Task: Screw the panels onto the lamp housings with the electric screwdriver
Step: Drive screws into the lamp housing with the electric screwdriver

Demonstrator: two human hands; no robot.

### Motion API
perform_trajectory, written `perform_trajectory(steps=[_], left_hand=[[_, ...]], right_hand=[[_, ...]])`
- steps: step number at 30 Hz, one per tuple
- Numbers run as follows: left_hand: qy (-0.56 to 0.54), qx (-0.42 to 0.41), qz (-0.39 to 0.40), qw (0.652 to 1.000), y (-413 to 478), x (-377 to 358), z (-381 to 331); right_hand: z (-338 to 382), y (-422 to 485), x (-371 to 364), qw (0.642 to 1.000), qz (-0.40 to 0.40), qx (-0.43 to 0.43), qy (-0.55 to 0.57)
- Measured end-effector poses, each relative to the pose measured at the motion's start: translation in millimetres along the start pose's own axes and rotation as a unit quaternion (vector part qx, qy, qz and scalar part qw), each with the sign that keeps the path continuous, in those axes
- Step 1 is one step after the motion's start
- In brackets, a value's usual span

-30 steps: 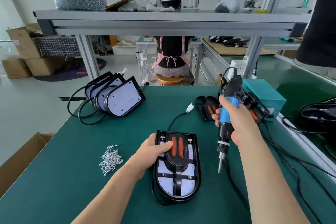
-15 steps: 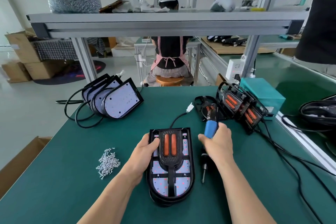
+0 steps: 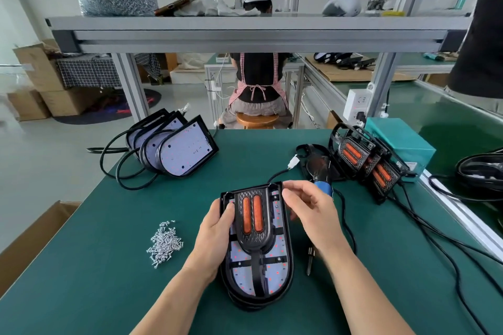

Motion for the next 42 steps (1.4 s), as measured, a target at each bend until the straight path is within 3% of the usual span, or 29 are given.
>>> perform_trajectory(steps=[5,18,21,24,29,35,38,42], left_hand=[[0.000,-0.012,-0.009,1.000,-2,0,-1],[0.000,0.003,-0.028,1.000,-1,7,1],[-0.055,0.025,-0.033,0.998,1,13,4],[-0.113,0.048,-0.032,0.992,1,17,6],[-0.162,0.080,-0.044,0.983,-3,26,4],[-0.223,0.138,-0.036,0.964,-6,26,3],[-0.224,0.139,-0.033,0.964,-9,24,-1],[-0.198,0.130,-0.025,0.971,-7,30,-2]], right_hand=[[-5,2,-5,0.996,0.069,-0.030,0.051],[-2,3,-10,0.994,0.069,0.011,0.082],[-1,5,-19,0.996,0.082,0.018,0.014],[-13,6,-39,0.986,0.135,-0.041,-0.090],[-26,8,-69,0.921,0.220,-0.053,-0.317],[-26,45,-55,0.891,0.108,-0.141,-0.418],[-23,59,-52,0.847,0.109,-0.197,-0.482],[-20,66,-56,0.831,0.112,-0.226,-0.496]])
Point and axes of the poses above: each hand's wrist, its own y-axis towards the middle knuckle, its own x-axis out of the back of the hand, z = x × y, the point moved 7 cm from there along y, towards the middle knuckle, and after that the axes turned 8 degrees about z, right-handed, at the moved point
